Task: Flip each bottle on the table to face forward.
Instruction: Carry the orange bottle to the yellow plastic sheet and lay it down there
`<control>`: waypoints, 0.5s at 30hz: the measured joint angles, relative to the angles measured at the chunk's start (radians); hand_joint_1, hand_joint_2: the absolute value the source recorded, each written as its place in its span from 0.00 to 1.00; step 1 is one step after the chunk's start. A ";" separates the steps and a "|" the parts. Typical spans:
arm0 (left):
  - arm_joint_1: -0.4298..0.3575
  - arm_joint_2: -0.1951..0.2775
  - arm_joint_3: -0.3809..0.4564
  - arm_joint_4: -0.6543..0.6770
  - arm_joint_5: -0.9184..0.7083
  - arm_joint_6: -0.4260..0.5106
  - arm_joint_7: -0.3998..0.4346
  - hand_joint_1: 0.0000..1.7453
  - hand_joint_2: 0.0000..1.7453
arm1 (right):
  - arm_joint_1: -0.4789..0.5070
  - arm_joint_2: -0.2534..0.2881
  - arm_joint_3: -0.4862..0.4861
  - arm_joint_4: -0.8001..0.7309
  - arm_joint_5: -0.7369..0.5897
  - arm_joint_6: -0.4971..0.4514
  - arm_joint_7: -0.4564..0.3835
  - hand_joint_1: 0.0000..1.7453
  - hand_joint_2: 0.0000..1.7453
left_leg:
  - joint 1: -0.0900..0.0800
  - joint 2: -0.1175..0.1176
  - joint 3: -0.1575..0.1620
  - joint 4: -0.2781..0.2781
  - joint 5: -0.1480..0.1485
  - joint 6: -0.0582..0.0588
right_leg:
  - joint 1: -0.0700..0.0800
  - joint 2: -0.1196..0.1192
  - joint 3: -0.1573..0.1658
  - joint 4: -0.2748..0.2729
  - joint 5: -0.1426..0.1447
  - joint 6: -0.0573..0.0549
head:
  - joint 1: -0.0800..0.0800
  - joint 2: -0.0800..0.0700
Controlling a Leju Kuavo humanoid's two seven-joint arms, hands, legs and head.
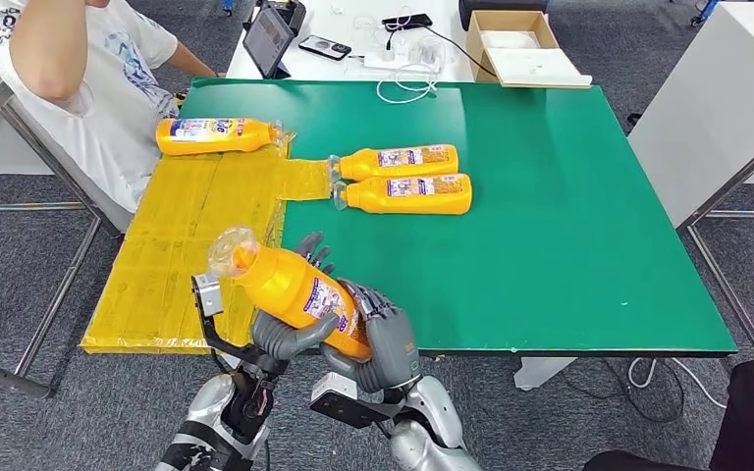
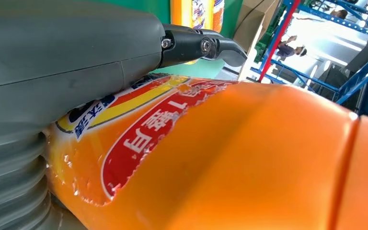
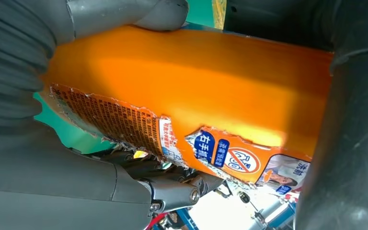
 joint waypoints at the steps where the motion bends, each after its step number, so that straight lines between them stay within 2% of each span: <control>1: 0.001 0.001 0.000 0.000 -0.001 0.000 -0.001 0.98 1.00 | -0.001 0.000 0.001 0.003 -0.001 0.000 0.000 1.00 1.00 | 0.000 0.000 0.000 0.000 0.000 0.000 | 0.000 0.000 0.000 0.000 0.000 0.000 | 0.000 0.000; 12: 0.008 0.002 0.000 0.002 -0.021 0.008 -0.020 1.00 1.00 | -0.005 0.003 0.006 0.019 -0.005 0.000 0.009 1.00 1.00 | 0.000 0.000 0.000 0.000 0.000 0.000 | 0.000 0.000 0.000 0.000 0.000 0.000 | 0.000 0.000; 13: 0.008 0.002 0.000 0.002 -0.024 0.012 -0.022 1.00 1.00 | -0.005 0.003 0.006 0.020 -0.005 0.000 0.010 0.84 1.00 | 0.000 0.000 0.000 0.000 0.000 0.000 | 0.000 0.000 0.000 0.000 0.000 0.000 | 0.000 0.000; 15: 0.008 0.001 0.000 0.001 -0.040 0.027 -0.029 1.00 1.00 | -0.005 0.003 0.007 0.022 -0.005 0.001 0.015 0.34 1.00 | 0.000 0.000 0.000 0.000 0.000 0.000 | 0.000 0.000 0.000 0.000 0.000 0.000 | 0.000 0.000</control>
